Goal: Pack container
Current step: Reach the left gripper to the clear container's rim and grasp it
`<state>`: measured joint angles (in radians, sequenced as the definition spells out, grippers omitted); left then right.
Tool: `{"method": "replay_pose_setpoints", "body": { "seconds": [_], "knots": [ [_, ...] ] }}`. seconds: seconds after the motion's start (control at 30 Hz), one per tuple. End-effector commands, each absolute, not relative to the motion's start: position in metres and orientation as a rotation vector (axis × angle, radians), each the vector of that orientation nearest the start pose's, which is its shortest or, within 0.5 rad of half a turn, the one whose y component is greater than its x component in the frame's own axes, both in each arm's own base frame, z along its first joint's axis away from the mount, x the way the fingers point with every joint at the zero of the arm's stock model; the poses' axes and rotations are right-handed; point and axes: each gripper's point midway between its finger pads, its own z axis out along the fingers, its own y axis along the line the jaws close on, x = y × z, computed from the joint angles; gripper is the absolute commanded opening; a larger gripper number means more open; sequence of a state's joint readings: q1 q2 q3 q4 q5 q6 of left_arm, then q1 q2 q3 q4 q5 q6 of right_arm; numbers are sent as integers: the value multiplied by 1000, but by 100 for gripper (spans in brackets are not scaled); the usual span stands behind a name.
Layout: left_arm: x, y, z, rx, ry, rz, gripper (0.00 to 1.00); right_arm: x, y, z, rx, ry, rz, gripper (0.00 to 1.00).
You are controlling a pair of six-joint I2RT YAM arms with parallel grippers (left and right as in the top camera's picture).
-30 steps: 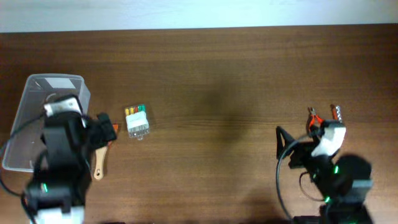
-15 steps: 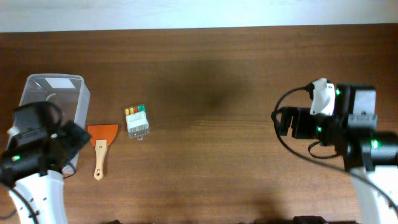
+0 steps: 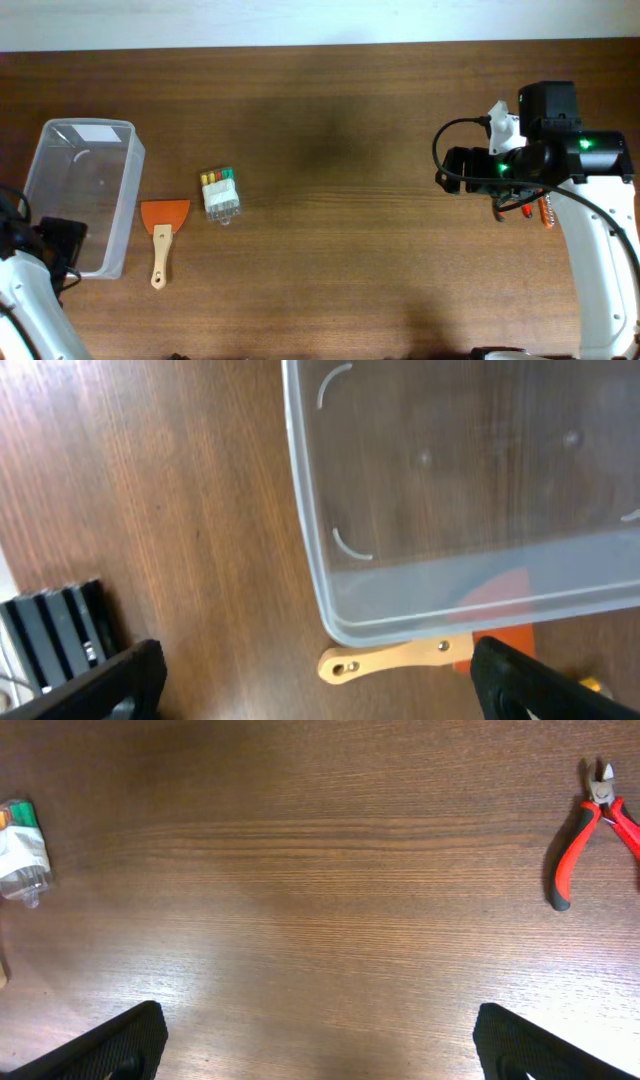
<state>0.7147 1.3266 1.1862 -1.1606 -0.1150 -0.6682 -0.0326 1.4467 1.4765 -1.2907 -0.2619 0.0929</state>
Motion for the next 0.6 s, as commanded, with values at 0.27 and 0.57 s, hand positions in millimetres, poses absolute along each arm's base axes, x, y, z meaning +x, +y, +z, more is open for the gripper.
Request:
{"method": "replay_pose_setpoints", "body": {
  "seconds": [0.27, 0.57],
  "knots": [
    [219, 216, 114, -1918, 2244, 154, 99, 302, 34, 219, 99, 2824, 366, 99],
    [228, 224, 63, -1987, 2339, 157, 99, 296, 35, 218, 104, 2846, 368, 99]
  ]
}}
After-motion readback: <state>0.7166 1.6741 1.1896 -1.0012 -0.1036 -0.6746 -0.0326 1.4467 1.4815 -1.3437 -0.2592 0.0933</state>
